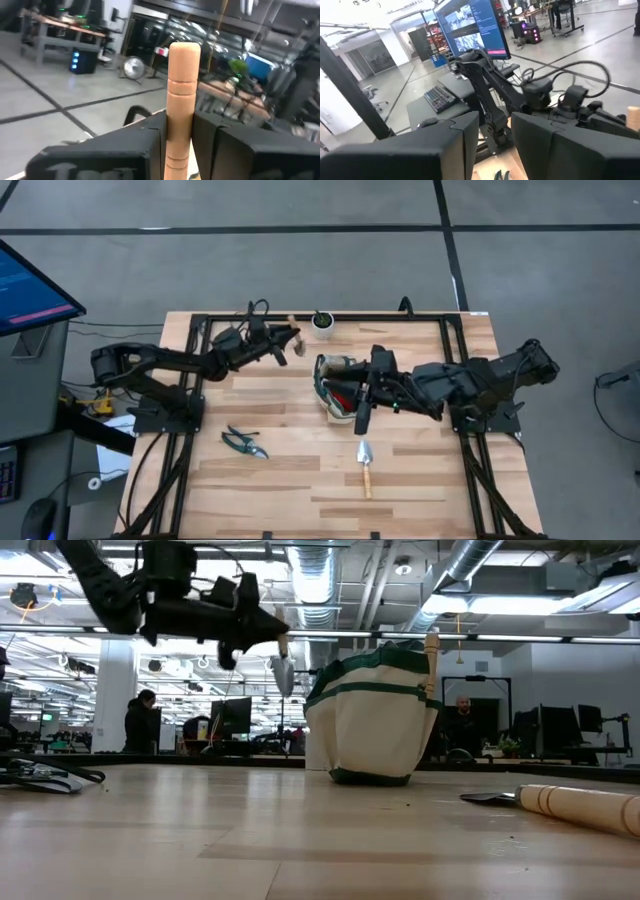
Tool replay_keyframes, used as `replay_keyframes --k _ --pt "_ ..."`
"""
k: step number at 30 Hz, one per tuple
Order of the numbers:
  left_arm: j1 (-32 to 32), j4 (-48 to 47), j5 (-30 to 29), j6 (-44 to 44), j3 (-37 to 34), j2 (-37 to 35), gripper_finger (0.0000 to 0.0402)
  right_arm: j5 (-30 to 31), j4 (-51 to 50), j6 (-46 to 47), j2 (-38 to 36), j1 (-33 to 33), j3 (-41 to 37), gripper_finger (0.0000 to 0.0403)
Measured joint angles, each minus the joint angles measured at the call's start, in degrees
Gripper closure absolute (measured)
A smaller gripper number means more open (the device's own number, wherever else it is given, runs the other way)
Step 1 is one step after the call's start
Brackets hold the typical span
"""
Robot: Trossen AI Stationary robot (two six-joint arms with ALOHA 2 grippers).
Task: Pick & Place Garden tools in Gardening bag
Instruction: Put the brown trowel into the green gardening bag
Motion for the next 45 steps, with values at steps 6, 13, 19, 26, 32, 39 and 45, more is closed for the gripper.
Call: replay_keyframes --k 6,13,19,26,32,39,45 --pt "-4.3 8.2 -7.1 -2.6 -2.7 1.6 0.0363 0.0 0.0 0.0 0.0 -0.7 0.0 0.0295" --pt "-9.0 12.3 -15.5 -3.4 -0.9 8.3 0.0363 0.0 0.7 0.0 0.0 -1.4 0.0 0.0295" --pt "-9.8 15.1 -17.3 -7.1 2.0 12.9 0.0363 0.0 2.0 0.0 0.0 -1.1 0.0 0.0295" --pt "-12.8 14.7 -19.0 -7.4 4.6 15.1 0.0363 0.0 2.1 0.0 0.0 -0.8 0.0 0.0295" --pt "-14.7 14.6 -22.3 -7.6 4.8 16.7 0.0363 0.0 2.2 0.0 0.0 -0.8 0.0 0.0295" --pt "-15.3 14.6 -25.1 -11.4 4.9 21.3 0.0363 -0.1 2.6 0.2 0.0 -0.8 0.0 0.0295" --pt "-15.3 14.7 -25.2 -13.3 4.9 24.3 0.0363 -0.1 2.9 0.2 0.0 -0.3 0.0 0.0295"
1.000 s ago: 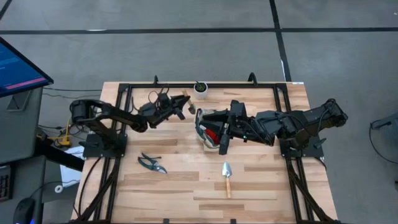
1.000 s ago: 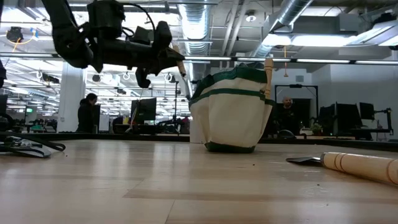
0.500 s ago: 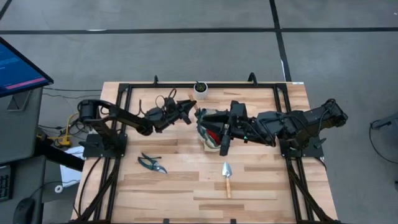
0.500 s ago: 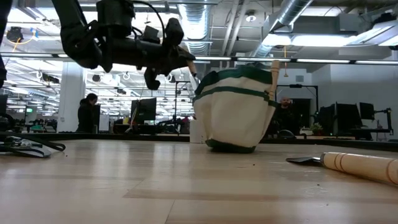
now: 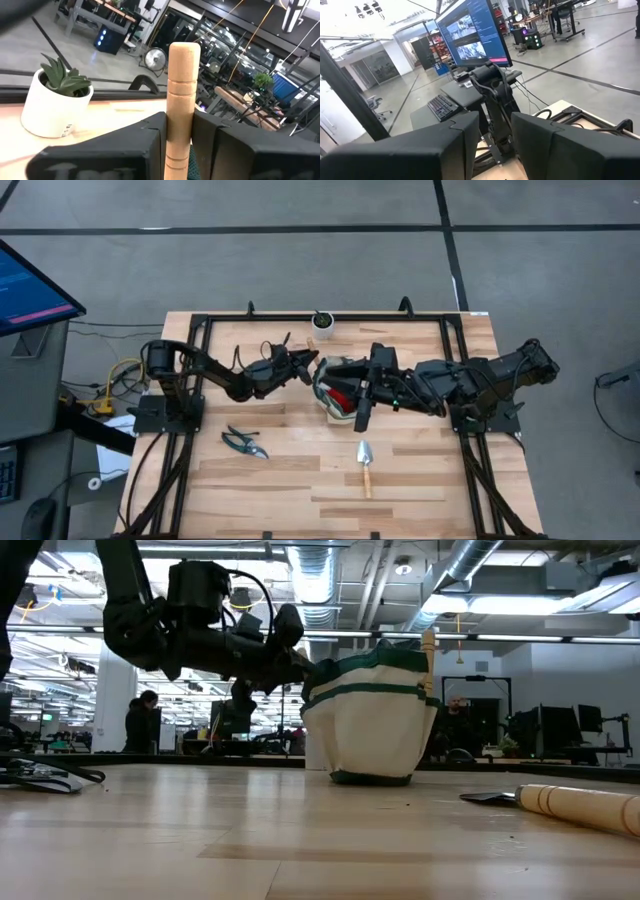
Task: Pick & Place Garden tools in Gardening bag
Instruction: Put the brown trowel into the green gardening bag
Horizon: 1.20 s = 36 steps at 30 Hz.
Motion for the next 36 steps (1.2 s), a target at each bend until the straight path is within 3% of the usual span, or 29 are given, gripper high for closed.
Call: replay_keyframes --k 20,29,36 --pt "-3.0 0.1 -0.5 0.2 0.0 1.8 0.0337 -0.1 0.1 -1.5 0.0 1.5 0.0 0.0294" --pt "-3.0 -2.5 5.8 11.8 0.0 -5.9 0.0253 -0.1 0.1 -3.2 -0.2 3.3 0.0 0.0294" --pt "-3.0 -9.7 6.5 12.4 0.0 -9.7 0.0188 -0.1 0.1 -3.7 -0.2 5.4 0.0 0.0294"
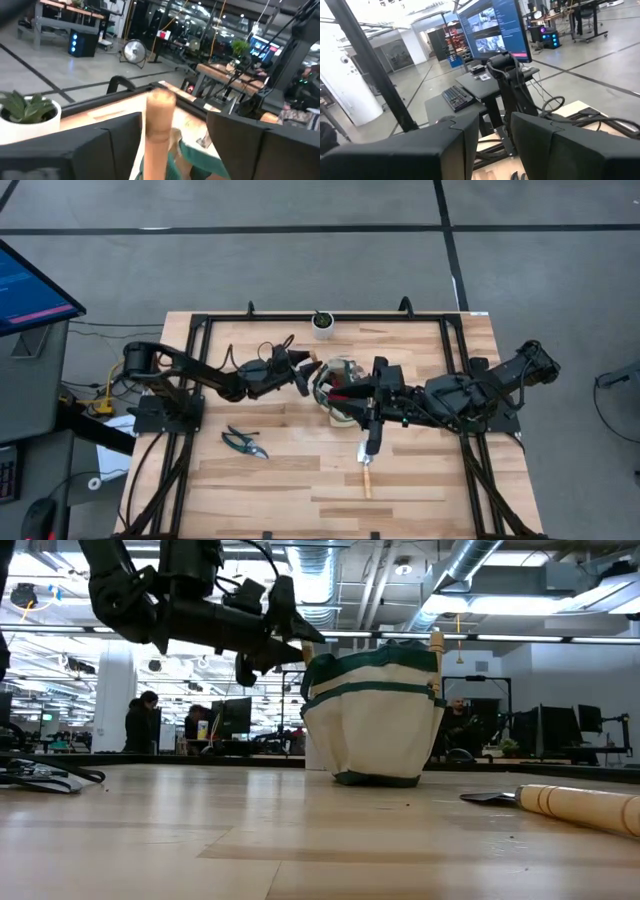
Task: Pick & Place Garden tools in Gardening bag
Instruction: Put the brown trowel into the green gardening bag
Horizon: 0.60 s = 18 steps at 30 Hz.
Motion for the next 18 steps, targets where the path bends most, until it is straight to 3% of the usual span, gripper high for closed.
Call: replay_keyframes --k 6,11,14,18 --pt "0.1 -11.4 1.1 0.2 0.0 -3.6 0.0166 0.1 0.0 0.0 0.0 2.1 0.0 0.0294" --pt "0.1 -13.8 3.9 1.7 -0.1 -4.6 0.0165 0.1 0.0 -0.1 0.0 3.3 0.0 0.0294" --pt "0.1 -18.6 4.0 6.6 0.0 -11.1 0.0164 0.1 0.0 -0.5 0.0 3.9 0.0 0.0294" --pt "0.1 -35.4 5.8 9.0 0.0 -22.1 0.0164 0.1 -0.1 -0.5 -0.2 4.8 0.0 0.0294"
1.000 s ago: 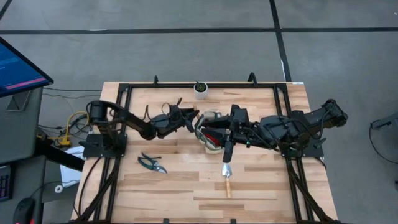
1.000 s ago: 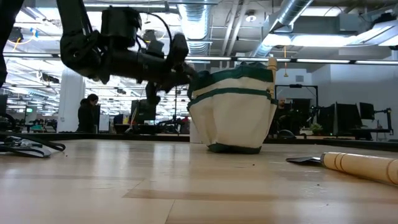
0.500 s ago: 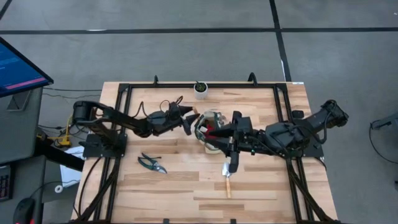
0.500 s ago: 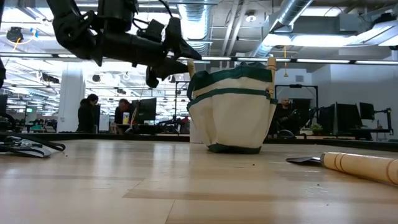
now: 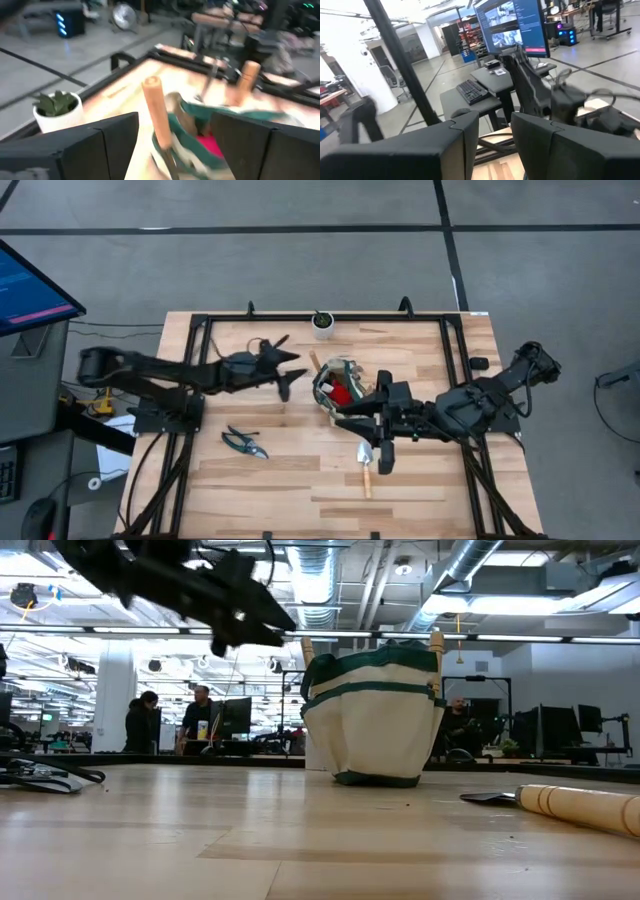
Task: Pick & Place Garden tools in Gardening bag
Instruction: Put the brown trowel into the green gardening bag
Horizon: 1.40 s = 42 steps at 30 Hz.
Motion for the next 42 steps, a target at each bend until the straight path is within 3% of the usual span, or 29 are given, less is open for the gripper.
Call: replay_keyframes --k 5,8,12,15,19,30,34,42 --pt "-2.1 -19.0 5.6 -3.0 0.0 -14.4 0.0164 0.1 -1.8 1.2 -0.4 1.6 0.0 0.0294" --pt "-5.1 -27.2 5.9 -6.5 0.0 -21.3 0.0164 3.3 -9.6 8.2 -0.5 2.8 0.0 0.0294" --pt "-9.4 -36.2 5.8 -12.3 0.0 -27.8 0.0164 6.6 -33.5 36.3 -0.6 3.4 0.1 0.0294" --pt "-11.2 -39.9 5.6 -15.4 0.0 -30.8 0.0164 1.3 -50.9 57.8 2.2 3.1 0.1 0.0292" --pt "-11.6 -40.1 5.3 -16.6 0.0 -33.2 0.0164 -7.7 -63.8 73.1 9.2 3.2 0.0 0.0272" --pt "-11.5 -39.8 5.2 -16.3 0.0 -34.9 0.0164 -30.9 -54.0 75.6 28.6 -0.2 0.0 0.0173" --pt "-11.5 -39.8 5.9 -16.3 0.0 -35.3 0.0164 -33.1 -52.5 77.9 31.3 -0.2 0.0 0.0153" --pt "-11.5 -39.9 7.0 -16.1 0.0 -35.6 0.0164 -38.2 -51.2 79.5 36.1 -0.2 0.1 0.0162"
